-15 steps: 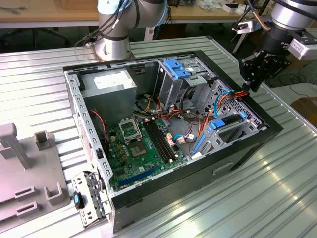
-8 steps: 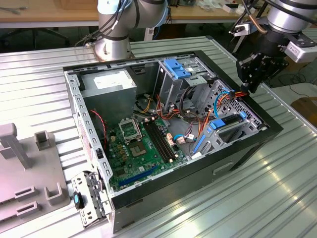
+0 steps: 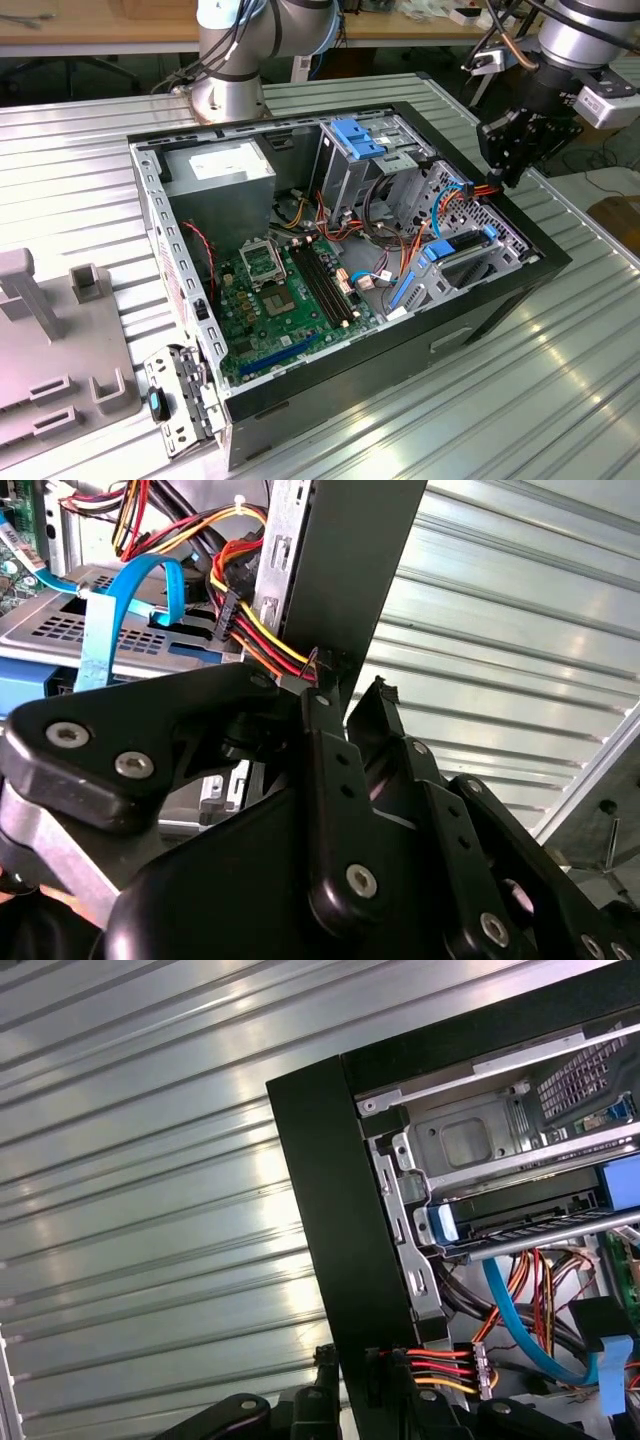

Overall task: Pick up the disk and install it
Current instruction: 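Insert the first disk wire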

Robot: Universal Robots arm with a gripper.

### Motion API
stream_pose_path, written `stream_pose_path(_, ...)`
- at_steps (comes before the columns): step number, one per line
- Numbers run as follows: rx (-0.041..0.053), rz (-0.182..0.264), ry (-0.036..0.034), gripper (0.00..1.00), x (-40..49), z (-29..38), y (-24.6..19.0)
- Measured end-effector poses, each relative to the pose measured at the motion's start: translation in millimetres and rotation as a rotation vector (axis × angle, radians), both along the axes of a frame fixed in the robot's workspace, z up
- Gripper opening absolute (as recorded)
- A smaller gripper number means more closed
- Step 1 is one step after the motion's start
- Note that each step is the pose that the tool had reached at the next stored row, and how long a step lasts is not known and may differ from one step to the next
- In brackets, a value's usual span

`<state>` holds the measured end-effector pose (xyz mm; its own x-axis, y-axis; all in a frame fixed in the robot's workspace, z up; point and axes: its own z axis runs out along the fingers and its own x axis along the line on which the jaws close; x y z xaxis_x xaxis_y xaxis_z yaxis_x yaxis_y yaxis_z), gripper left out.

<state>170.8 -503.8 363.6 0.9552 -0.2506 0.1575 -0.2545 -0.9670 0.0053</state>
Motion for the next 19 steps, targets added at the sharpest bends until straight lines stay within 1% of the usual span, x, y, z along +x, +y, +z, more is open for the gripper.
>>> stream_pose_path(2,0.0001,0.0,0.0,0.3,-0.1,0.0,0.0)
stream_pose_path(4,0.0001,0.0,0.0,0.17,-0.1,0.0,0.0)
stream_pose_path(7,0.0001,0.0,-0.0001,0.17,-0.1,0.5,0.0)
stream_pose_path(9,0.0,0.0,0.0002,0.17,-0.1,5.5,0.0)
stream_pose_path(11,0.0003,-0.004,0.0002,0.17,-0.2,7.5,0.0)
stream_pose_path(16,0.0002,-0.075,0.0002,0.17,-0.3,7.6,0.0)
stream_pose_path(19,0.0002,-0.094,0.0002,0.17,-2.1,7.4,0.0)
